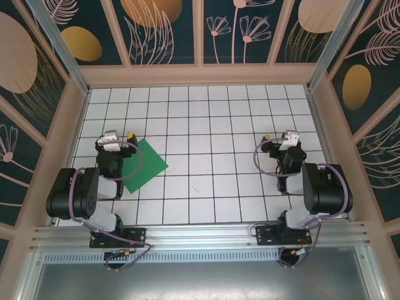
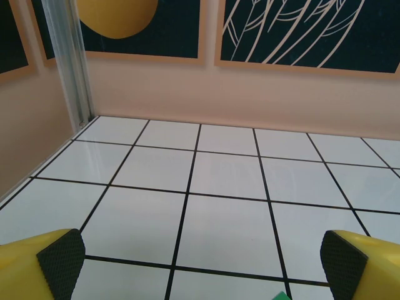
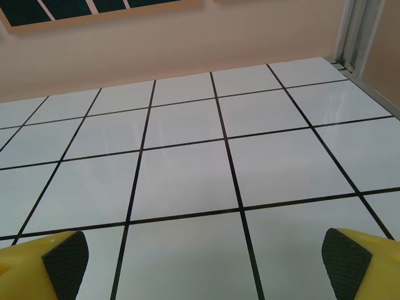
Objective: Fold a paper plane with a square sheet of paper (pick it up from the middle)
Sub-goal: Move the square sheet of paper to the center of the table.
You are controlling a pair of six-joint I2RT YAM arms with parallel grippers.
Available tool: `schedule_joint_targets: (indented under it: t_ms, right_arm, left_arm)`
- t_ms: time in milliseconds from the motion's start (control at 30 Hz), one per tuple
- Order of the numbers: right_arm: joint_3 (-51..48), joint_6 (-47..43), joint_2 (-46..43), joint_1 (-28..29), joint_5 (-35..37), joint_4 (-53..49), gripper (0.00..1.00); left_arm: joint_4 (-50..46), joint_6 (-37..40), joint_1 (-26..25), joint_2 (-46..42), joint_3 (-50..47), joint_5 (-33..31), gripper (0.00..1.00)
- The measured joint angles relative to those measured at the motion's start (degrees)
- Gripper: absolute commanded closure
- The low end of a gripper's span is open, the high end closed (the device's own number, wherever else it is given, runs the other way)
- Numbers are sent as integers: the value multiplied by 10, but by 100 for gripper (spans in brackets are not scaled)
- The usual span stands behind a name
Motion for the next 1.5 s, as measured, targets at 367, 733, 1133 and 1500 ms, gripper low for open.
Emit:
schedule_joint_targets:
  t_ms: [367, 733, 1133, 1500]
  right_arm:
    - [0, 0, 0, 0, 0, 0, 1]
    - [3, 2, 0, -10, -12, -2, 1]
    - [393, 65, -20, 139, -103, -474, 2]
    - [704, 145, 301, 452, -205, -685, 5]
  left_arm:
    - [0, 0, 0, 0, 0, 0, 1]
    - [6, 0, 0, -6, -9, -1, 1]
    - [-302, -150, 0, -284, 64, -56, 1]
    - [-617, -286, 3, -253, 159, -16, 2]
